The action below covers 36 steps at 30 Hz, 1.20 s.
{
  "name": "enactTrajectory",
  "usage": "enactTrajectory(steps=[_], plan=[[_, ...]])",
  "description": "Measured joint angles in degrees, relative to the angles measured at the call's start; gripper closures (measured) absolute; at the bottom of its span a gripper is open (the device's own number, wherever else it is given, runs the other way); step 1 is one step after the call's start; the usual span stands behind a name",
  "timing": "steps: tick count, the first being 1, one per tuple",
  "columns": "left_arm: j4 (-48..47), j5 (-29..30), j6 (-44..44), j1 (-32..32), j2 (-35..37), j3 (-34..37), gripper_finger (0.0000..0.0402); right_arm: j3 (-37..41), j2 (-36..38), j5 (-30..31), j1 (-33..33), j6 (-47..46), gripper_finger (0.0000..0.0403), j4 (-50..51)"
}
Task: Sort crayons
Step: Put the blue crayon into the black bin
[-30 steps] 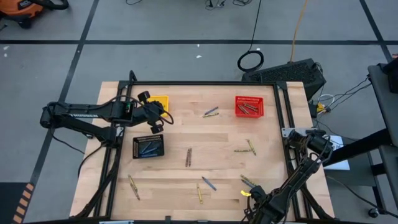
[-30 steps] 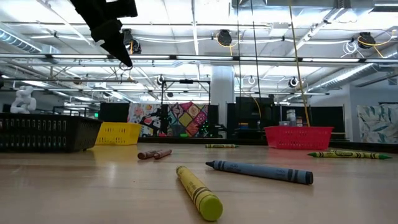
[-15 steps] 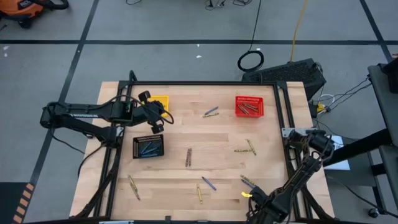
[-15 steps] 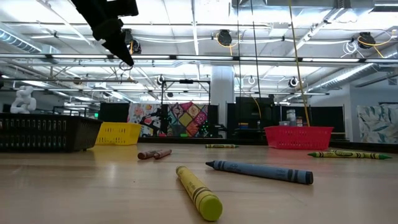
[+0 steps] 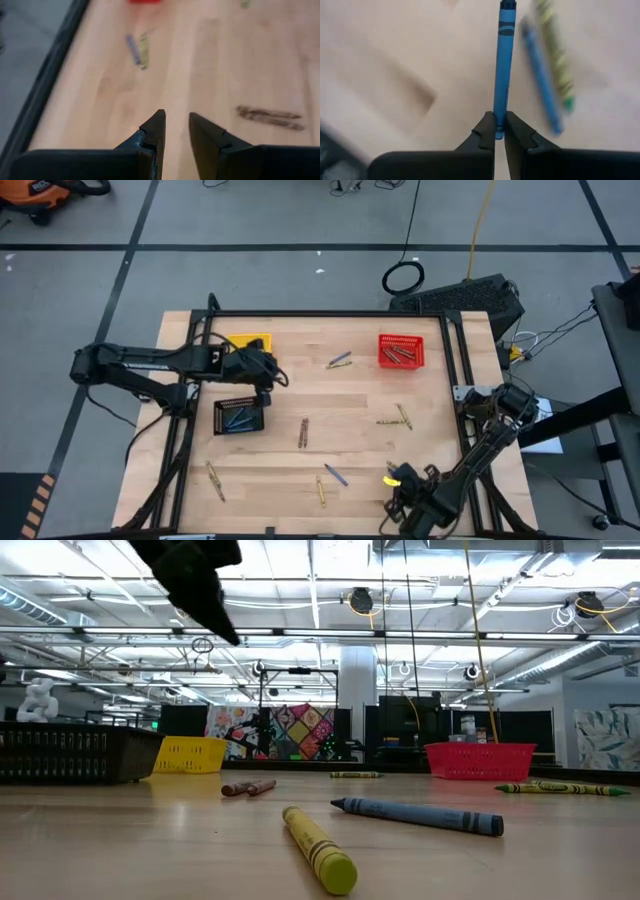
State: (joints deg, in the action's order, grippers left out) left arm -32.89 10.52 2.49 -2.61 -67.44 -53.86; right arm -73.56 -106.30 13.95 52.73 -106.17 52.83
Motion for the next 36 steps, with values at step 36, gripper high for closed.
enactTrajectory(steps=[36], plan=[[56.1, -39.6, -3.6, 0.1, -24.6, 3.9, 0.0317, -0.2, 8.9, 40.3, -20.7, 44.6, 0.0403, -15.2]])
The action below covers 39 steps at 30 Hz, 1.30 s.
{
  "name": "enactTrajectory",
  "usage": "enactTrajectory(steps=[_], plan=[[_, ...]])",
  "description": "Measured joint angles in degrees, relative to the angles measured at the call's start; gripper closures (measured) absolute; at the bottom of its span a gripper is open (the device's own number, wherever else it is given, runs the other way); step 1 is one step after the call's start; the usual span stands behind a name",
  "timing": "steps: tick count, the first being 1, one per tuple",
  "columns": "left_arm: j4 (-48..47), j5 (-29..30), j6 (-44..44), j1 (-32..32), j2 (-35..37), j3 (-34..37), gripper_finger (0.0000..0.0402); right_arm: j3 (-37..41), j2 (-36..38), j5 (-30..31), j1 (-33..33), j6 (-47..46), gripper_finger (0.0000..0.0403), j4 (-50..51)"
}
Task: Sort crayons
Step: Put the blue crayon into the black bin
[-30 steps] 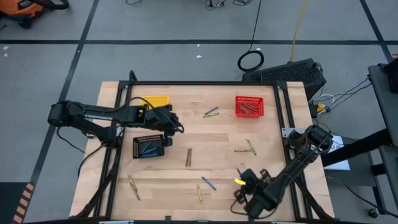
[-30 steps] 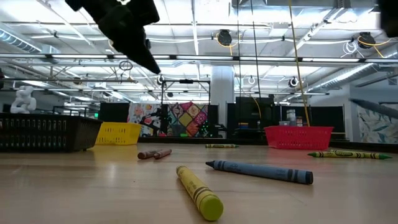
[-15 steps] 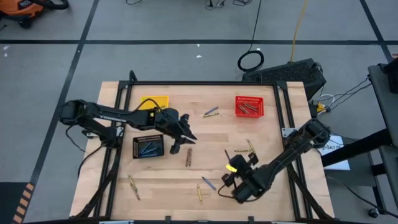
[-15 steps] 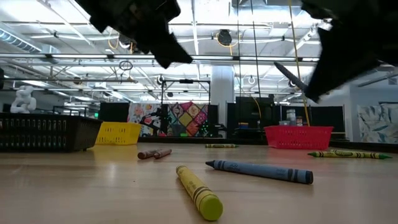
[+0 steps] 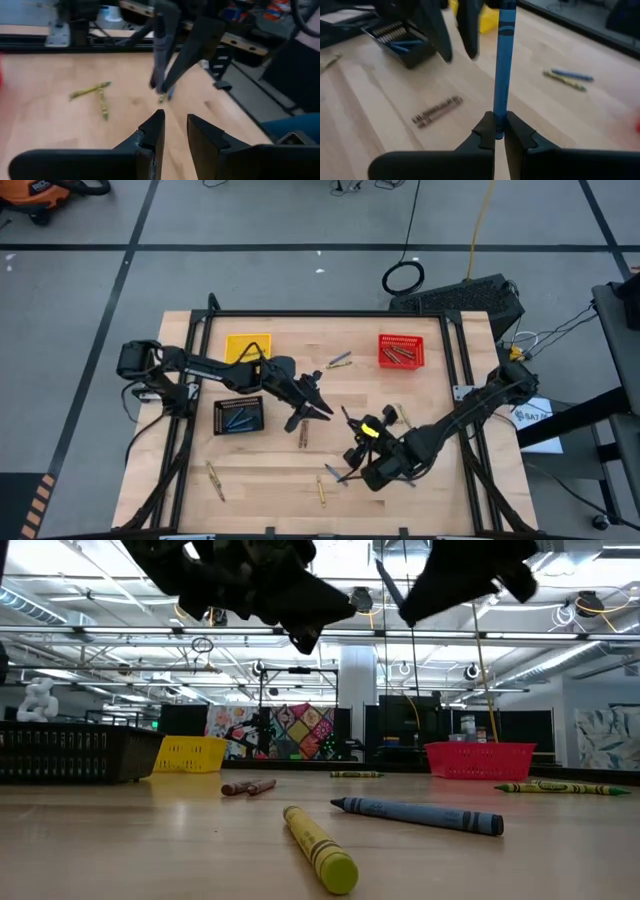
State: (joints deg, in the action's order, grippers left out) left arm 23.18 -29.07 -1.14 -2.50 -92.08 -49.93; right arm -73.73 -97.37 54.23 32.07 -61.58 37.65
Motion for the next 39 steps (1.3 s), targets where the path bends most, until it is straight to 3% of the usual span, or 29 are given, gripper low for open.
enactTrajectory(steps=[14, 34, 39], plan=[[2.5, -2.4, -0.2, 0.0, -0.1, 0.0, 0.0317, 0.0, 0.0, -2.0, -2.8, 16.6, 0.0403, -12.8], [9.5, -0.6, -3.0, 0.0, -0.1, 0.0, 0.0317, 0.0, 0.0, -2.4, -4.3, 17.3, 0.0403, -13.7], [9.4, -0.6, -1.0, 0.0, -0.1, 0.0, 0.0336, 0.0, 0.0, -5.0, -5.1, 17.5, 0.0403, -13.7]])
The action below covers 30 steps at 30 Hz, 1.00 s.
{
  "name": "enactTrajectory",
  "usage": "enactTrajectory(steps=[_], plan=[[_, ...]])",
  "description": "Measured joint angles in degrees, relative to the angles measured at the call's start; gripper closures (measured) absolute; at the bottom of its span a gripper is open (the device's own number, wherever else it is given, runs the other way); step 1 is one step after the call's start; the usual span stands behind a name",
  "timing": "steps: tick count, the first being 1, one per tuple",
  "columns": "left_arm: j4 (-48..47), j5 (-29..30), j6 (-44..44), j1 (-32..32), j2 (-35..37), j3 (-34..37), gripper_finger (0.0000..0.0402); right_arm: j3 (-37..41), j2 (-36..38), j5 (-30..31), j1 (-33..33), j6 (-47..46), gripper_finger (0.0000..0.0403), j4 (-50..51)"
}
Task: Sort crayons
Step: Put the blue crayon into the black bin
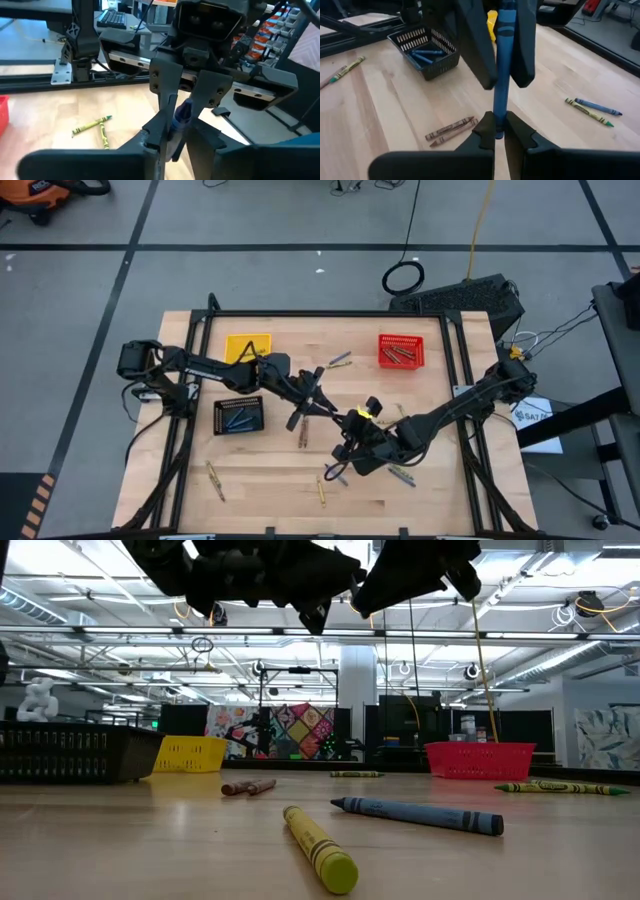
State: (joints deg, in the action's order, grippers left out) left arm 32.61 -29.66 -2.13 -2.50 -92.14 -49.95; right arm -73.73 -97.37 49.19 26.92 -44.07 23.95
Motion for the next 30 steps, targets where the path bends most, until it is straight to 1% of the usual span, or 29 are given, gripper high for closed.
enactTrajectory(steps=[5, 6, 12, 15, 17, 21, 25, 30], plan=[[-0.3, -0.1, 1.2, -0.1, 0.0, 0.0, 0.0385, 0.0, -0.1, -0.2, -0.2, 0.1, 0.0403, -0.2], [-0.3, -0.1, 1.2, -0.1, 0.0, 0.0, 0.039, 0.0, -0.1, -0.2, -0.2, 0.1, 0.0403, -0.2], [-0.7, -0.1, 1.4, 0.0, 0.0, 0.0, 0.0385, 0.0, -0.2, -0.4, -0.2, -0.1, 0.0398, -0.1], [-1.4, -0.1, 1.4, 0.0, 0.0, 0.0, 0.0384, 0.0, -0.2, -2.4, -0.2, -0.2, 0.0391, -0.2], [-1.8, -0.1, 1.4, 0.0, 0.0, 0.0, 0.0384, 0.0, -0.2, -2.7, -0.2, -0.2, 0.0384, -0.2], [-2.6, -0.1, 1.4, 0.0, 0.0, 0.0, 0.0384, 0.0, -0.3, -2.8, -0.3, 0.1, 0.0366, -0.1], [-4.3, -0.1, 1.4, -0.8, 0.0, 0.0, 0.0384, 0.0, -0.3, -2.5, -0.3, 2.5, 0.0342, 0.8], [-8.6, -0.1, 1.4, -3.3, 0.0, 0.0, 0.0384, 0.0, -0.3, -1.2, -0.9, 3.2, 0.0314, 5.3]])
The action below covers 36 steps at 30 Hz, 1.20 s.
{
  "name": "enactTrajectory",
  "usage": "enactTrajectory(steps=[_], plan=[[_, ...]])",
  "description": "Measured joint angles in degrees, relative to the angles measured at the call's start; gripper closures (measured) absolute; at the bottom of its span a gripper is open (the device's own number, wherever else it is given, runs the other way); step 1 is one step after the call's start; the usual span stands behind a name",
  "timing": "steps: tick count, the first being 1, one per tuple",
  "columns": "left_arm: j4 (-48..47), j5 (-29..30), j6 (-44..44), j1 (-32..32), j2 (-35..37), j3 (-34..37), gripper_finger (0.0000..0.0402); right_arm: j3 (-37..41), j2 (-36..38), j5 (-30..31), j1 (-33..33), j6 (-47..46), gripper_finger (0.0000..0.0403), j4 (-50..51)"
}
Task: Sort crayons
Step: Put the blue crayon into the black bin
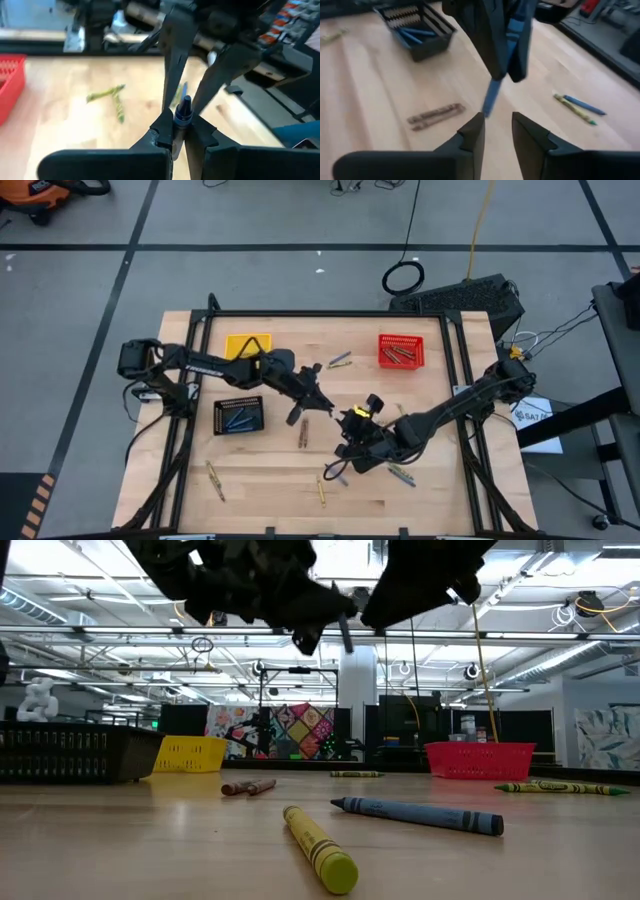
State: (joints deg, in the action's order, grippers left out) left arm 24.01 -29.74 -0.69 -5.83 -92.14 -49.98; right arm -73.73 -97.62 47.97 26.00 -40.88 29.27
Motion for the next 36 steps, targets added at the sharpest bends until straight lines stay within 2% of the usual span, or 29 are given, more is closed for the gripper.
enactTrajectory(steps=[7, 13, 18, 24, 29, 36], plan=[[-11.4, 0.0, 0.1, -4.4, 0.1, 0.0, 0.0384, 0.0, 0.0, 0.2, -4.0, -0.4, 0.0303, 7.3], [-26.9, 0.2, 2.9, -6.4, 2.6, -0.1, 0.0384, 0.0, 0.0, 0.2, -9.6, -0.4, 0.0303, 13.5], [-41.4, 0.5, 7.2, -6.1, 7.7, -2.8, 0.0384, 0.0, 0.0, 0.2, -14.7, -0.2, 0.0303, 18.0], [-59.1, 8.0, 7.5, -5.7, 13.2, -3.7, 0.0384, 0.0, 0.0, 0.2, -20.9, 0.1, 0.0303, 21.8], [-71.5, 14.7, 7.1, -4.9, 14.5, -3.7, 0.0384, 0.0, 0.0, 0.1, -24.7, 0.7, 0.0303, 23.2], [-80.3, 16.5, 5.8, -4.5, 14.5, -3.7, 0.0384, 0.0, 0.0, 0.0, -27.2, 4.0, 0.0303, 23.2]])
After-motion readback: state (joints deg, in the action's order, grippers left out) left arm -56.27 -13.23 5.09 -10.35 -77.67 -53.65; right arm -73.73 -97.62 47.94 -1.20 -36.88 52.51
